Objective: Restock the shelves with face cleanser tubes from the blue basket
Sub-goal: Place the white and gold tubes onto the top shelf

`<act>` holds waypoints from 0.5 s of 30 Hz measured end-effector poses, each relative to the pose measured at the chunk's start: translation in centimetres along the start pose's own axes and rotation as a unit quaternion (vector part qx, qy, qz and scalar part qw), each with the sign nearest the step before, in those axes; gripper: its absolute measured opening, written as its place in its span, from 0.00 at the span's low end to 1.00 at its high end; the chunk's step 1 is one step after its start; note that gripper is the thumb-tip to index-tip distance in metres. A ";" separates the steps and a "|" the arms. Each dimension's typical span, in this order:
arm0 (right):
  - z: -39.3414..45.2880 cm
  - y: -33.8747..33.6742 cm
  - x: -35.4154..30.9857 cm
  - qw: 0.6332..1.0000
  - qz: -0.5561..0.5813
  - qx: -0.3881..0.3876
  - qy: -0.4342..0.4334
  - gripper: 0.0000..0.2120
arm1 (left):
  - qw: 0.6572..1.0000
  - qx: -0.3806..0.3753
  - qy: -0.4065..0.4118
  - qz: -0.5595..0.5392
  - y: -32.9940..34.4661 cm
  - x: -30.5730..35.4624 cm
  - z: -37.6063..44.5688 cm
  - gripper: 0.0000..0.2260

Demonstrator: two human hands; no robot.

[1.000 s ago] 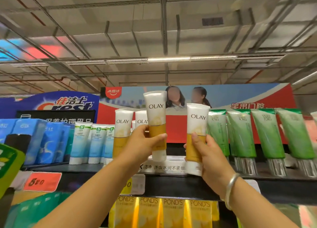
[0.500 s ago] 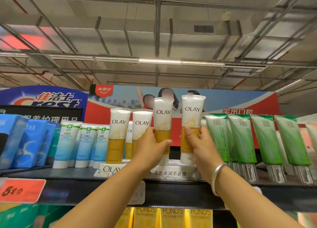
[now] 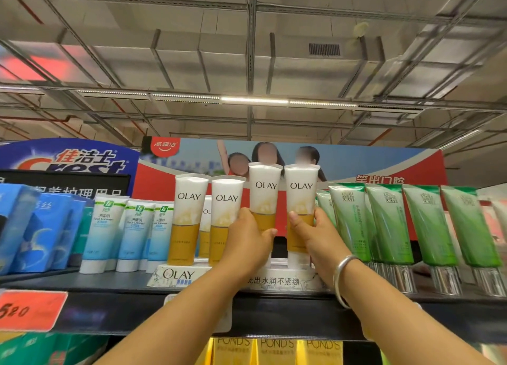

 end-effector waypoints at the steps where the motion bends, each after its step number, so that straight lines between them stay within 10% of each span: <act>1: 0.0 -0.1 0.0 1.000 -0.014 -0.003 0.003 0.11 | 1.000 -0.003 -0.004 -0.002 -0.1 -0.1 0.1 0.14; 15: -0.8 -0.5 0.2 0.987 -0.152 -0.032 0.028 0.14 | 0.995 0.000 -0.019 0.096 -0.2 -0.6 -0.6 0.13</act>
Point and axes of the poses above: each hand's wrist, its own z-axis towards the middle knuckle, its own y-axis out of the palm, x = y × z, the point moved 2 cm from there along z, towards the middle knuckle, and after that the axes turned 15 degrees about -y, right-handed, at the moved point
